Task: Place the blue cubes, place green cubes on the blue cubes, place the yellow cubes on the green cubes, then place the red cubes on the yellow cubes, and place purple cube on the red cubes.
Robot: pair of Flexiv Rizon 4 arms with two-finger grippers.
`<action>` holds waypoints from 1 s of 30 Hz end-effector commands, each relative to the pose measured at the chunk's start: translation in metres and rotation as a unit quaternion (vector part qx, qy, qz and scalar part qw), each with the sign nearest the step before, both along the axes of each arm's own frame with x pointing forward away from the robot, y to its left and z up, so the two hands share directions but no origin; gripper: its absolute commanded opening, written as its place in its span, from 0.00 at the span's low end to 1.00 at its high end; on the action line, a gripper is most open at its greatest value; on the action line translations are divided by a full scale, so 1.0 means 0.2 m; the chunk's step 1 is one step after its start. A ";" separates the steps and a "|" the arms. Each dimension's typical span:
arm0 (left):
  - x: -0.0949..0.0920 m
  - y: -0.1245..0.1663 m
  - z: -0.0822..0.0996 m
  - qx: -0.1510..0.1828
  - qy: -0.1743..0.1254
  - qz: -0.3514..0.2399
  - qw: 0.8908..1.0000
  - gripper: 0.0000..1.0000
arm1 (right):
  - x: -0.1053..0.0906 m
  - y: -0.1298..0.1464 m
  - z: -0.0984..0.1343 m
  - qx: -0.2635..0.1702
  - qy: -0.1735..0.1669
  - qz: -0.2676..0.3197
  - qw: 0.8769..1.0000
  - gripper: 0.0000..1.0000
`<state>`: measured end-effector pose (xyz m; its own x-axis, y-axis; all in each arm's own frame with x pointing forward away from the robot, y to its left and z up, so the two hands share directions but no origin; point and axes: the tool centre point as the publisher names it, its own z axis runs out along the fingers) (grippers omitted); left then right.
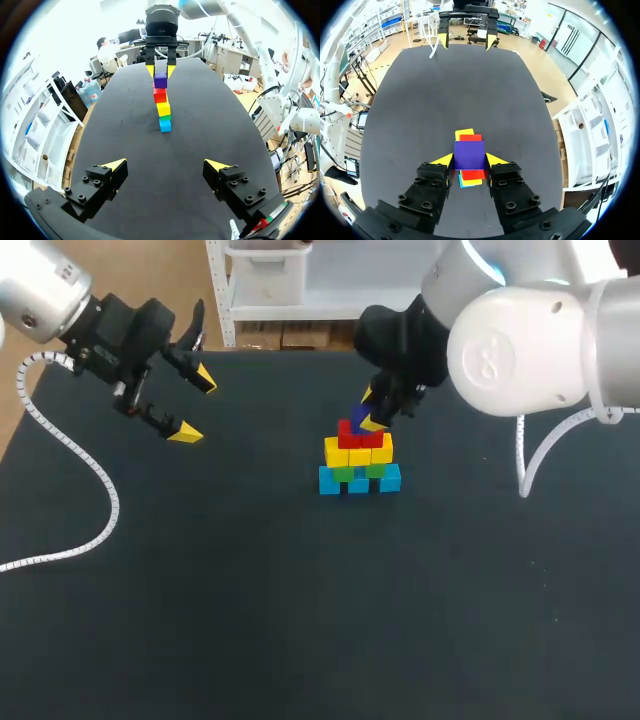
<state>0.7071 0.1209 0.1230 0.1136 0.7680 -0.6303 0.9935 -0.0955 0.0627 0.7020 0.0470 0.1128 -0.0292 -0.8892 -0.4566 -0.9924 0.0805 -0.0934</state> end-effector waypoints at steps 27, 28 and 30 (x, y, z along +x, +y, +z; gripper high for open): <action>0.01 0.00 0.00 0.000 0.000 -0.002 1.000 1.00 | 0.05 -0.01 0.00 0.005 0.001 0.004 1.000 0.68; 0.01 0.00 0.00 0.000 0.000 -0.002 1.000 1.00 | 0.05 -0.02 0.01 0.007 -0.001 0.003 1.000 1.00; 0.01 0.00 0.00 0.000 0.000 -0.002 1.000 1.00 | 0.05 -0.03 0.03 0.013 -0.001 -0.003 1.000 1.00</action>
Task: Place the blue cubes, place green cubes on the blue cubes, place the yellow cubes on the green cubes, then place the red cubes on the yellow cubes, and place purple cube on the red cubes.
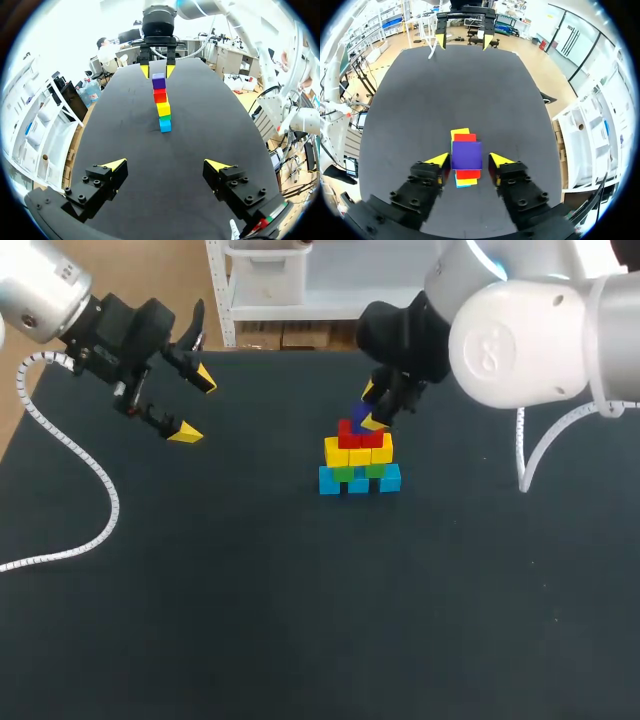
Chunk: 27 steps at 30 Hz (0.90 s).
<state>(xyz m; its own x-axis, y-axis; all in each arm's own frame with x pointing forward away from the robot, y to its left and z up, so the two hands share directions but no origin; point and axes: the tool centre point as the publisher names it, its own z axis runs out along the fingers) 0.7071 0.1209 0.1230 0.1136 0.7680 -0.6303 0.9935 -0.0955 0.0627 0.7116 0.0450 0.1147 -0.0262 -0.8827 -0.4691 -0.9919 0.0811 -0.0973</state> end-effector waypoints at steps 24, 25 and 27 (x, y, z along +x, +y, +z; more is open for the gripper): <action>0.01 0.00 0.00 0.000 0.000 -0.002 1.000 1.00 | -0.16 -0.75 0.20 0.322 0.016 -0.194 0.927 1.00; 0.01 0.00 0.00 0.000 0.000 -0.002 1.000 1.00 | -0.17 -0.76 0.20 0.323 0.014 -0.195 0.926 1.00; 0.01 0.00 0.00 0.000 0.000 -0.002 1.000 1.00 | -0.19 -0.77 0.19 0.323 0.006 -0.201 0.925 1.00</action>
<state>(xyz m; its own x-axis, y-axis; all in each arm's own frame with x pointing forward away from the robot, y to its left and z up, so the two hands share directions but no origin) 0.7071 0.1209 0.1230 0.1135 0.7680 -0.6303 0.9935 -0.0954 0.0626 0.6983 -0.0951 0.1539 -0.3557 -0.4571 -0.8152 -0.8917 0.4271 0.1496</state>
